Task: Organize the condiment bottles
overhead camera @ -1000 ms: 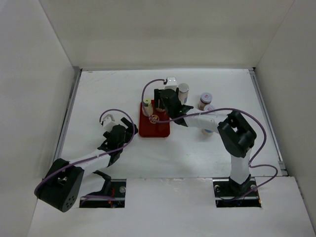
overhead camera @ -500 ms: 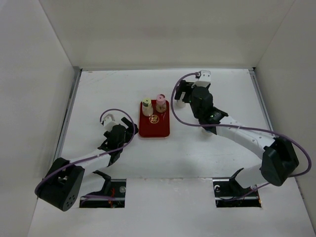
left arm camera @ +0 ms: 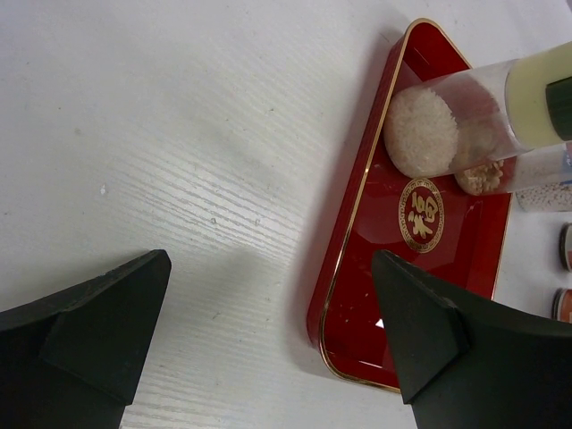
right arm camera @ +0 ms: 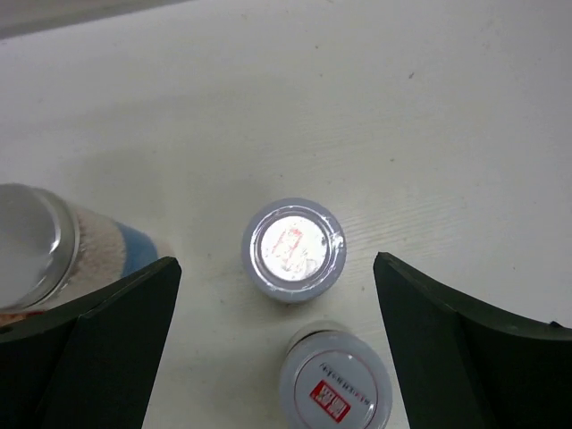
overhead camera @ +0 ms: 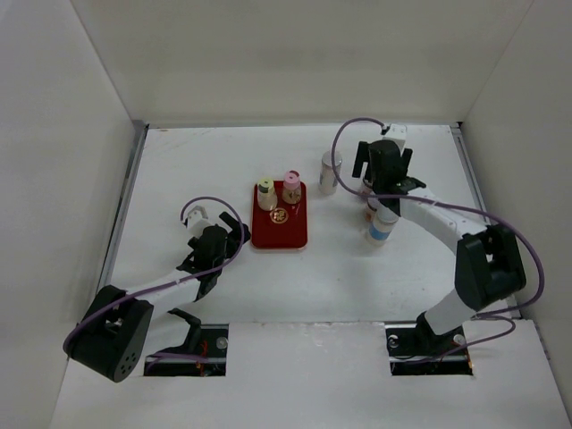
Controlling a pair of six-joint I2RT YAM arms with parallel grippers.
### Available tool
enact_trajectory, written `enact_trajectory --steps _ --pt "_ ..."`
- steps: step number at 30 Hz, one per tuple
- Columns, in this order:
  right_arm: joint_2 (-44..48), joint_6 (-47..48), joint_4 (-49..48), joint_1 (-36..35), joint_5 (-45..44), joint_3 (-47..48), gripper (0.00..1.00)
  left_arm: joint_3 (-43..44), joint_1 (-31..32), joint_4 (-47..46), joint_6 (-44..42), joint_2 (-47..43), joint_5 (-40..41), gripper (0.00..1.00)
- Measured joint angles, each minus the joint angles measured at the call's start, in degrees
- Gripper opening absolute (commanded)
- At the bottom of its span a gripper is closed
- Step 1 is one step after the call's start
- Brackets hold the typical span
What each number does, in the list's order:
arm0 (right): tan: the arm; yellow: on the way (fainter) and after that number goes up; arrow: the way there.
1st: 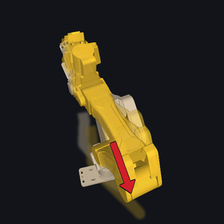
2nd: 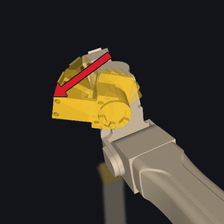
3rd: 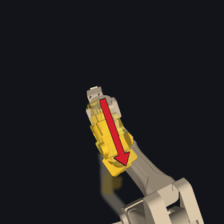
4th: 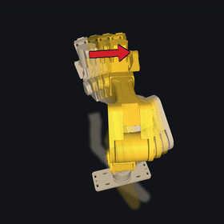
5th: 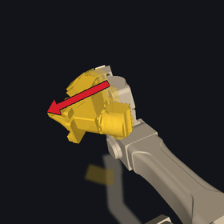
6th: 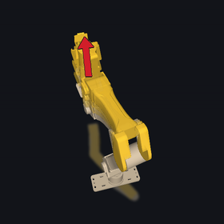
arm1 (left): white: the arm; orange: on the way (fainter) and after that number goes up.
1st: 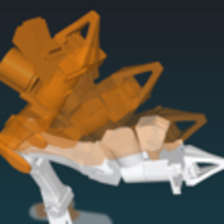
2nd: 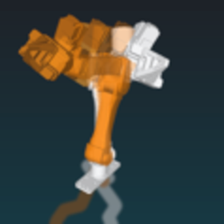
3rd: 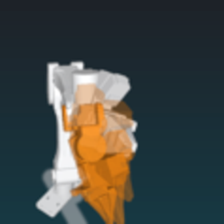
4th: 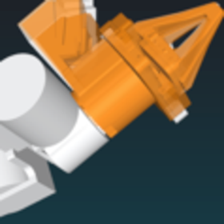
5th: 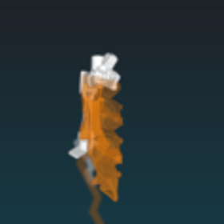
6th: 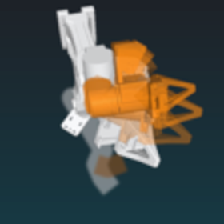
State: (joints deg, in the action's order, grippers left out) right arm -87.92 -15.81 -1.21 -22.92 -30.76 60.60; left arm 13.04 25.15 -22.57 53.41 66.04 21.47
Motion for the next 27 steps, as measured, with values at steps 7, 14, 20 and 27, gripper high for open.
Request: enact_trajectory --steps 7,14,20,27 --pt "-9.7 0.3 8.3 5.7 6.6 8.5 0.98 0.0 0.0 -0.2 0.0 0.1 -0.2 1.00" --pt "-15.8 0.6 11.9 6.5 11.2 12.3 0.88 0.0 0.0 -0.8 0.0 0.5 -0.3 1.00" --pt "-17.9 0.5 12.7 6.7 12.3 13.9 0.59 0.0 0.0 -1.2 0.0 0.8 -0.4 1.00" --pt "-10.6 -0.7 8.4 6.8 9.4 6.7 0.55 0.0 -0.1 -1.4 0.0 0.9 -0.4 1.00"
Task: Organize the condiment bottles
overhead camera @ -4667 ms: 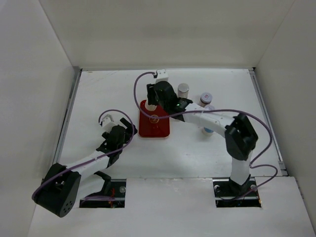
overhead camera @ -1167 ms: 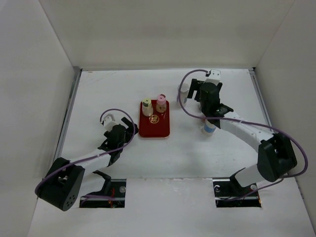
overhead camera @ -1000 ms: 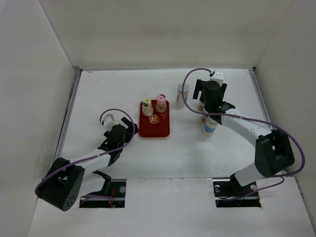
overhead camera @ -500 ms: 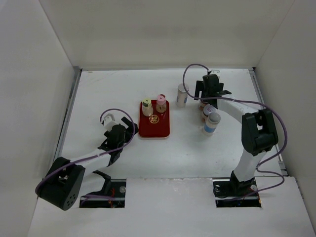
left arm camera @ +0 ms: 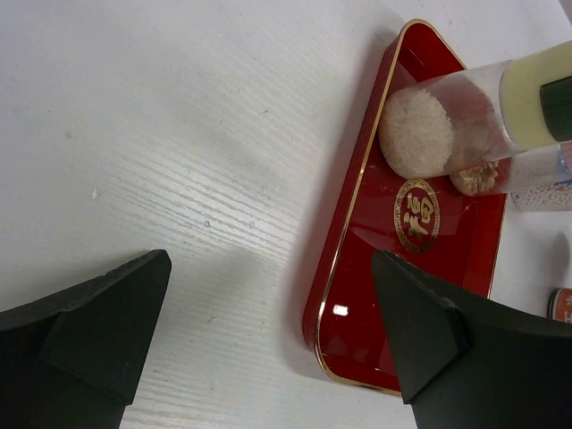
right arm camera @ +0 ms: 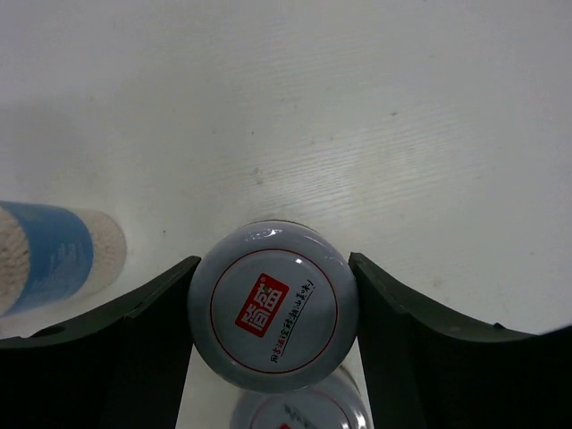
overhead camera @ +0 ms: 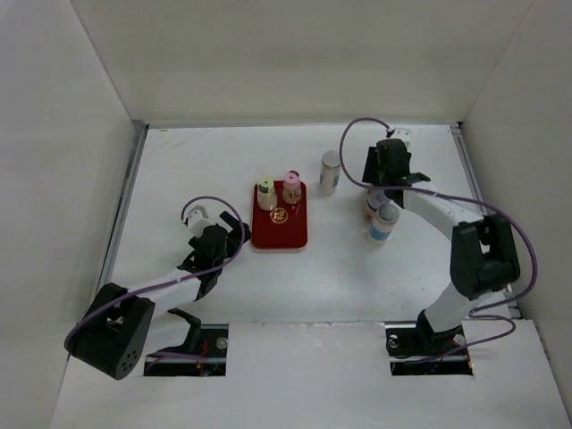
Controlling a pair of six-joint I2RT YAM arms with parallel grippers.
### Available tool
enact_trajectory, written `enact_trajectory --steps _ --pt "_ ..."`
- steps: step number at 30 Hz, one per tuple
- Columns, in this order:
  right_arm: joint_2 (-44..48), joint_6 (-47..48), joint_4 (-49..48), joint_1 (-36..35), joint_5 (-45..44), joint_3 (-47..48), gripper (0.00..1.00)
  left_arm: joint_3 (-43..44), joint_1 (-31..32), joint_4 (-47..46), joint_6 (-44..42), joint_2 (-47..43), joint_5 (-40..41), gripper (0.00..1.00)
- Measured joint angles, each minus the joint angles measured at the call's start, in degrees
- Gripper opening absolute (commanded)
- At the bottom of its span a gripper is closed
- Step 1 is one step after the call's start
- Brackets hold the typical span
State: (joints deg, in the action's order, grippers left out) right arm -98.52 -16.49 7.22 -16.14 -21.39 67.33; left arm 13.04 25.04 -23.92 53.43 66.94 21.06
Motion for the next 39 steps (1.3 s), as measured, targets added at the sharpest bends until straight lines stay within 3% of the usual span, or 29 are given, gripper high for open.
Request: enact_trajectory --steps 7,12,18,23,29,39 --pt "20.0 0.3 -6.2 -2.4 -2.2 -5.4 0.55 0.0 0.0 0.0 0.0 0.0 -0.1 1.00" --pt "26.1 -0.3 -11.8 -13.4 -2.4 -5.4 0.54 0.0 0.0 0.0 0.0 0.0 -0.2 1.00" --pt "14.8 -1.5 -13.1 -29.1 -0.3 -4.4 0.53 0.0 -0.3 0.2 0.4 -0.3 -0.3 1.00" --pt "1.0 -1.9 -10.2 -36.2 2.0 -1.2 0.53 0.0 -0.6 0.7 0.8 -0.7 -0.5 1.00" --pt "-6.8 -1.8 -8.7 -37.6 2.4 4.1 0.54 -0.1 -0.6 1.1 1.1 -1.0 -0.6 1.00" --pt "-12.1 -1.0 -9.5 -37.5 0.4 11.0 0.55 -0.1 -0.6 1.1 1.1 -1.0 -0.6 1.00"
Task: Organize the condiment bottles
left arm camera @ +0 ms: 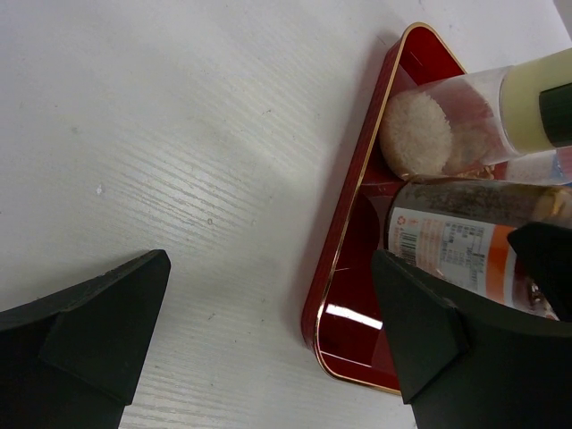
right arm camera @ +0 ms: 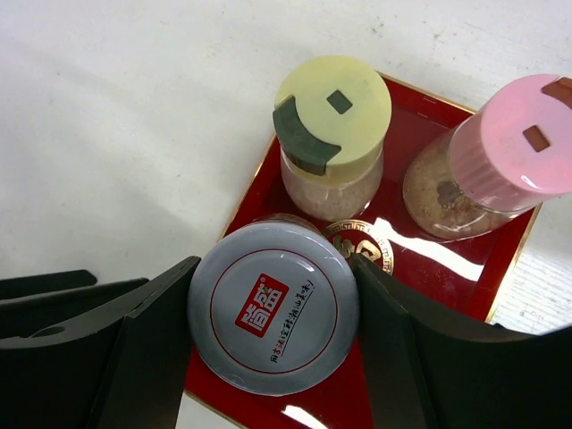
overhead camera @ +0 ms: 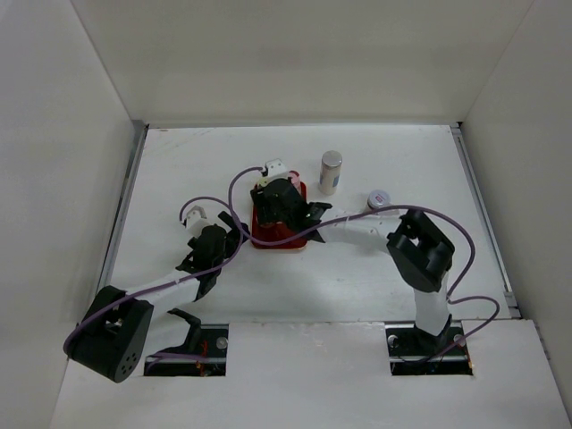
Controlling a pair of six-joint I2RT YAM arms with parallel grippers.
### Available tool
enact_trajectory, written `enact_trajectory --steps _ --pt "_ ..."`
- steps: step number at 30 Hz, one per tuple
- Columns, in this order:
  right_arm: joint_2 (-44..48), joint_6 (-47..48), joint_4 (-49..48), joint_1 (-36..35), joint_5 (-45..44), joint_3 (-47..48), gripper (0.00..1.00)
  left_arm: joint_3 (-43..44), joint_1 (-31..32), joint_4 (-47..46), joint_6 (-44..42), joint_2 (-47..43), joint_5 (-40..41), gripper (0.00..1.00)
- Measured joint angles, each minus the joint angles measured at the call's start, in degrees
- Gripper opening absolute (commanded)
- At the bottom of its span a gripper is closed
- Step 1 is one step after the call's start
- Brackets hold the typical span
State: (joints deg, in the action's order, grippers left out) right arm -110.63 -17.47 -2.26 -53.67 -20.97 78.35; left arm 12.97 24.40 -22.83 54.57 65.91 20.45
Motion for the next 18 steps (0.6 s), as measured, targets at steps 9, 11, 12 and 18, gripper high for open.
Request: enact_trajectory --steps 9,11,12,18 --pt "-3.2 0.7 0.1 0.1 -0.3 1.7 0.56 0.0 0.0 0.0 0.1 0.0 0.0 1.00" --pt "-3.8 0.8 0.1 0.1 -0.5 2.6 0.58 0.0 0.0 0.0 0.1 0.0 0.0 1.00" --pt "-4.2 0.9 0.1 0.1 -0.6 3.0 0.60 0.0 0.0 0.0 0.1 0.0 0.0 1.00" --pt "-5.4 1.4 -0.2 0.1 -1.8 4.4 0.81 0.0 0.0 0.0 0.1 0.0 0.0 1.00"
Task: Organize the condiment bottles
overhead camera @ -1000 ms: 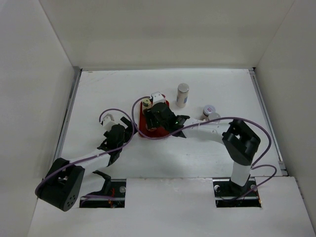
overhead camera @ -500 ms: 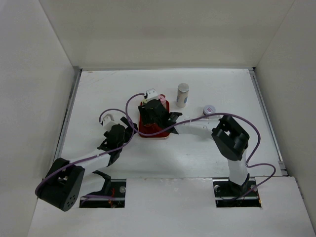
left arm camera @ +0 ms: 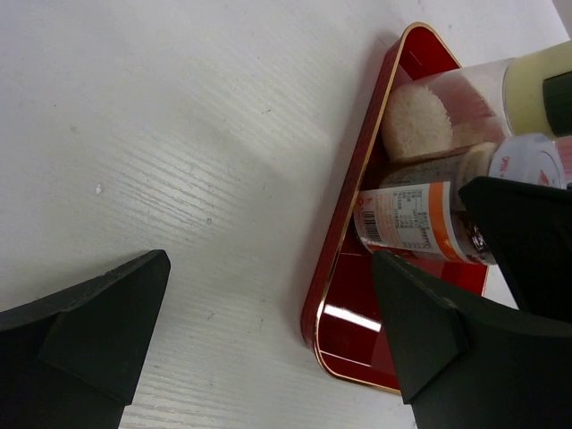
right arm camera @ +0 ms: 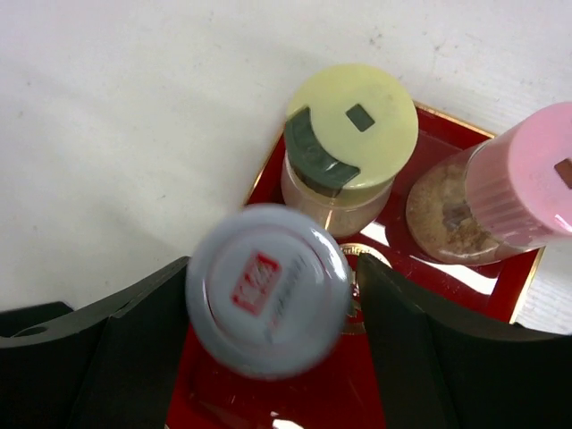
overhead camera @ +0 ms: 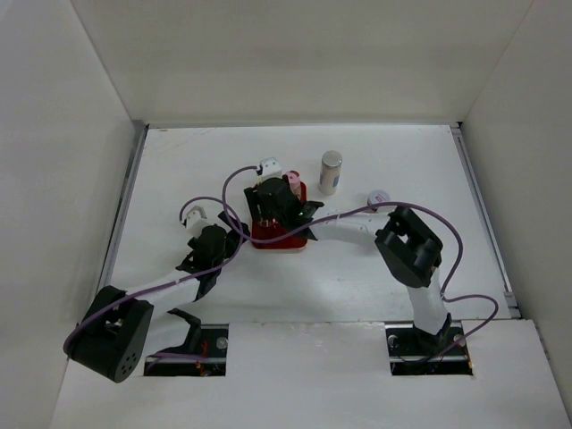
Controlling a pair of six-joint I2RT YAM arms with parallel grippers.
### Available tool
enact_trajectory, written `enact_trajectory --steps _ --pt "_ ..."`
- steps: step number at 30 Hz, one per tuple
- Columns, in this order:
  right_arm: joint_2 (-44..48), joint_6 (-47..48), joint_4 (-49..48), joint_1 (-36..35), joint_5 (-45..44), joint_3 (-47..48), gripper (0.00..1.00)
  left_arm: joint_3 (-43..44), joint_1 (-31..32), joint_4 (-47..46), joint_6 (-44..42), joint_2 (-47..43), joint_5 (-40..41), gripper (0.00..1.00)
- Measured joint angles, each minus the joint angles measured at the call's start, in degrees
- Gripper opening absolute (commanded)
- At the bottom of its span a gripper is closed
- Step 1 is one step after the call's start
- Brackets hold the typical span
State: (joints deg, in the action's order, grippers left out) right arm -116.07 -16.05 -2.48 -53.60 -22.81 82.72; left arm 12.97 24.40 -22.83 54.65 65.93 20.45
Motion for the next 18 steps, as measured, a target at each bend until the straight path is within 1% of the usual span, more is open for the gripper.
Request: enact_trajectory --steps 5,8,10,13,15,16,18 --pt "0.8 0.2 -1.9 0.0 -1.0 -0.1 0.81 0.0 0.0 0.0 0.0 0.0 -0.2 1.00" --pt "5.4 0.5 -1.9 0.0 -1.1 -3.1 0.81 0.0 -0.1 0.0 0.0 0.0 -0.2 1.00" --pt "11.6 0.7 -2.1 0.4 -1.2 -7.3 0.80 0.0 -0.1 0.0 0.0 0.0 -0.2 1.00" --pt "24.1 0.4 -2.4 2.3 -1.7 -15.1 0.81 0.0 -0.3 0.0 0.1 0.0 -0.2 1.00" --pt "32.6 -0.4 -1.9 6.2 -2.5 -19.9 0.84 0.0 -0.3 0.0 0.1 0.0 -0.2 1.00" --pt "36.3 -1.0 -0.9 9.4 -3.0 -21.6 0.85 0.0 -0.3 0.0 0.2 0.0 -0.2 1.00" --pt "40.7 -1.8 1.9 16.3 -4.2 -23.0 0.88 0.0 -0.2 0.0 0.2 0.0 -0.2 1.00"
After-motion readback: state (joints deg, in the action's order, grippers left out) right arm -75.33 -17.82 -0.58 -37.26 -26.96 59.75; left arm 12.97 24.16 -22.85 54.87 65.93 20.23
